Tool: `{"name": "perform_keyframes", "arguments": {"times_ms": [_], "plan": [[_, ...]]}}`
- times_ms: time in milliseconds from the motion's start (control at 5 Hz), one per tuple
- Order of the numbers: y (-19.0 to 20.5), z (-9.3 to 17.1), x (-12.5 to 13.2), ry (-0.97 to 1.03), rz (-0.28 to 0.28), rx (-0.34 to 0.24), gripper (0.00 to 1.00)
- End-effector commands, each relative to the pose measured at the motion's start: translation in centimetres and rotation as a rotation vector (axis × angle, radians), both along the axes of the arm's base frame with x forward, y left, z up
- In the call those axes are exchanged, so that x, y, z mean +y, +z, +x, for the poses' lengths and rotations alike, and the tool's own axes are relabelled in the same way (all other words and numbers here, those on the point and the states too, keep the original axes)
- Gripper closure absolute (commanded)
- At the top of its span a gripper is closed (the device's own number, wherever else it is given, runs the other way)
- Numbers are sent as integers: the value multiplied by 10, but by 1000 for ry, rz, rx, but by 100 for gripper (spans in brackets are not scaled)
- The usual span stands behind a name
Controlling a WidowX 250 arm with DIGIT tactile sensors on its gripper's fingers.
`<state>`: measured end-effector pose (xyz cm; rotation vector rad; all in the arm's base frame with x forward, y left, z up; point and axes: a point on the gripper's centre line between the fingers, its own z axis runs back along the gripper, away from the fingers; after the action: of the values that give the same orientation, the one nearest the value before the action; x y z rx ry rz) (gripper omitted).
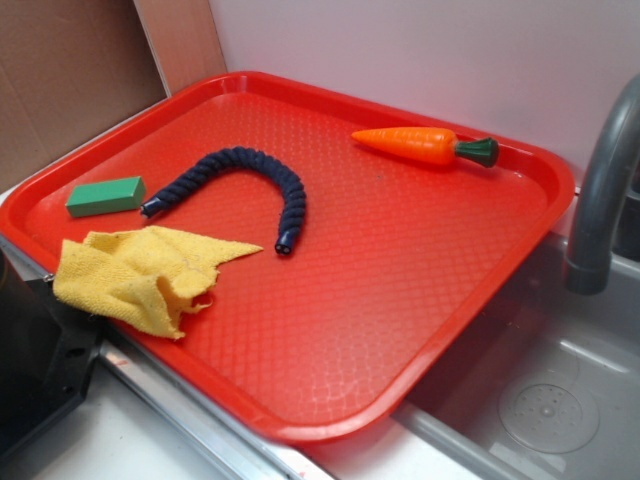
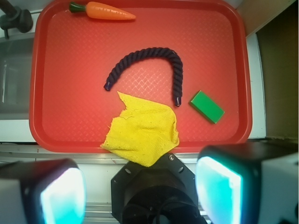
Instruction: Grab the green block.
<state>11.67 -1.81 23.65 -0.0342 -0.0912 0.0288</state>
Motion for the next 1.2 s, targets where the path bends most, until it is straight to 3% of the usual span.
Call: {"name": "perform_keyframes", "arguments": {"times_ms": [0, 200, 400, 600, 1000], "plan": [[0, 0, 0, 0, 0, 0, 0], [-7, 1, 18, -59, -13, -62, 0], [-24, 4, 39, -177, 12, -121, 0], [-49, 15, 60, -355, -42, -165, 0], [-87, 32, 83, -555, 35, -182, 0]]}}
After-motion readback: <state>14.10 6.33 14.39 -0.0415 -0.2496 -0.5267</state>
